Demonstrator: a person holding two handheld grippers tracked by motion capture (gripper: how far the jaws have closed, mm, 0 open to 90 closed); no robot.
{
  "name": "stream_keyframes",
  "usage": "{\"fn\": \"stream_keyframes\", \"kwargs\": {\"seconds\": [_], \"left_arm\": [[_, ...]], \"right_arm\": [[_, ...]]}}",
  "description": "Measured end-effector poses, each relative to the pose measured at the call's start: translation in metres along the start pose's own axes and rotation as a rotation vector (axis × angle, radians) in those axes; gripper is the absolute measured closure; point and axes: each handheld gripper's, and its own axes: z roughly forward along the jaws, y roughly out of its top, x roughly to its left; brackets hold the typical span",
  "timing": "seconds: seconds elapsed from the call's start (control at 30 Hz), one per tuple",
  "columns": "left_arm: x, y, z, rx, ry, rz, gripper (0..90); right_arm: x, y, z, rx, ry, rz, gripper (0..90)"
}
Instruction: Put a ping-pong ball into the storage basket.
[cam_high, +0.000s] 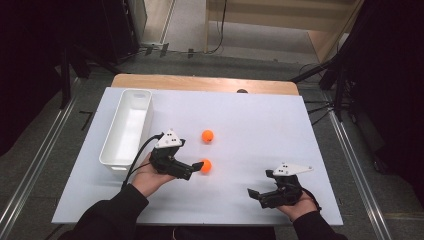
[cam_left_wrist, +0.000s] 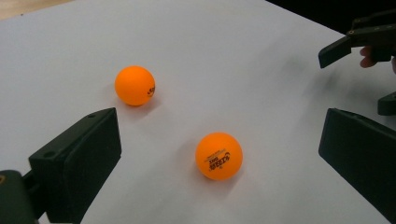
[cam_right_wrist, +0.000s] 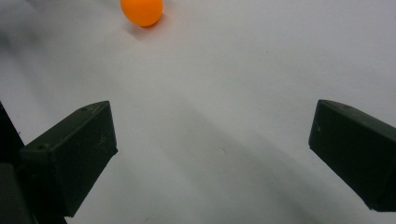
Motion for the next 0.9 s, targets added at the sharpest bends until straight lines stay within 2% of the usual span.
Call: {"fn": "stream_keyframes", "kwargs": {"seconds": [0.17,0.23,0.33,0.6,0.73,0.9], "left_arm": [[-0.001,0.003,0.006,-0.006,-0.001,-0.002,0.0],[-0.001,0.007,0.01,0.007,-0.01,0.012,0.0],[-0.002,0.009,0.014,0.007,-0.021,0.009,0.0],[-0.001,0.013,0.022,0.01,-0.023,0.023,0.0],[-0.001,0.016,0.027,-0.001,-0.033,0.019,0.6],[-0.002,0.018,0.033,-0.001,-0.039,0.02,0.6]], "right_arm": [[0.0,0.0,0.0,-0.003,-0.003,0.004,0.0],[0.0,0.0,0.0,0.001,0.0,0.001,0.0],[0.001,0.0,0.0,0.001,0.0,0.007,0.0],[0.001,0.0,0.0,0.005,0.005,0.009,0.0],[0.001,0.0,0.001,0.009,0.006,-0.005,0.0],[0.001,0.0,0.0,0.004,0.005,0.009,0.0]]}}
